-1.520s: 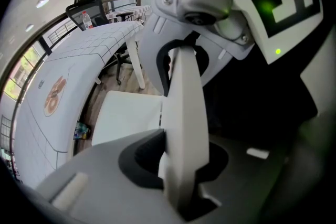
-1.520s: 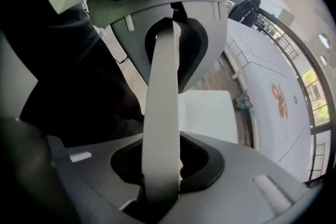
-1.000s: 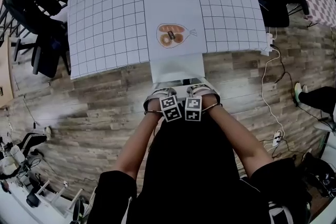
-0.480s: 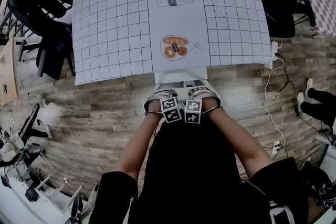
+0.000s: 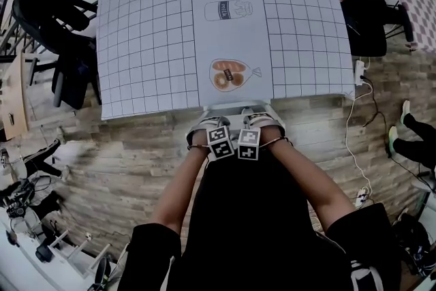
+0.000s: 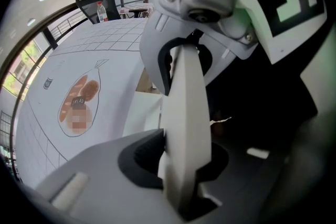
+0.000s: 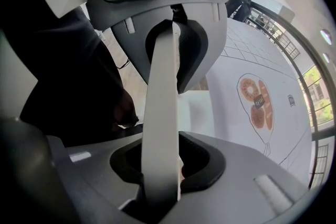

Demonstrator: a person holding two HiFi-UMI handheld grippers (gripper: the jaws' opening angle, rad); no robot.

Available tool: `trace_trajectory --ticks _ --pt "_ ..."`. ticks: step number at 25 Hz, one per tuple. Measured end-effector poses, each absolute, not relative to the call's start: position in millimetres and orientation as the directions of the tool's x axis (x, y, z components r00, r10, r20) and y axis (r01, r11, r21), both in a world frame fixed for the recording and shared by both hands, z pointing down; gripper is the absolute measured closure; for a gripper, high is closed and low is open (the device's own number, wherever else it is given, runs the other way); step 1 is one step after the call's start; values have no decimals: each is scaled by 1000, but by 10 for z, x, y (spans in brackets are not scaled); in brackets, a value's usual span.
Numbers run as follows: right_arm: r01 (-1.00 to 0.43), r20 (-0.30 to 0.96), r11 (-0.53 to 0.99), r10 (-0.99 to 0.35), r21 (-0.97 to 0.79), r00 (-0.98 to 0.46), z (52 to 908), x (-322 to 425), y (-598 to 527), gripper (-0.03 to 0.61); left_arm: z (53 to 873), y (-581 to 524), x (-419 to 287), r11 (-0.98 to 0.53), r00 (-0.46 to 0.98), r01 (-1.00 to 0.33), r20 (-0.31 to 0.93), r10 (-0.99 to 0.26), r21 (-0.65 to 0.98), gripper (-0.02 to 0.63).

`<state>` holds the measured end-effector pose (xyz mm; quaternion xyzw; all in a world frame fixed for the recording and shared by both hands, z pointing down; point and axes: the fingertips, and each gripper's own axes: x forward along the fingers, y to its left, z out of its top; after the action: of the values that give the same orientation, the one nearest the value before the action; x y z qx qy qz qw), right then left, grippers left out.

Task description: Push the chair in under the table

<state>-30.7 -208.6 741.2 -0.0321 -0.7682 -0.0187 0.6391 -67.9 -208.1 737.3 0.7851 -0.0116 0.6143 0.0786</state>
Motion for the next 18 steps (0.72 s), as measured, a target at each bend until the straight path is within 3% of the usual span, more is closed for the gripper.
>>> trace_trajectory --ticks 18 --pt "76 982 997 28 -15 -186 7413 -342 -2534 454 7371 -2546 -706 -987 246 -128 967 65 99 509"
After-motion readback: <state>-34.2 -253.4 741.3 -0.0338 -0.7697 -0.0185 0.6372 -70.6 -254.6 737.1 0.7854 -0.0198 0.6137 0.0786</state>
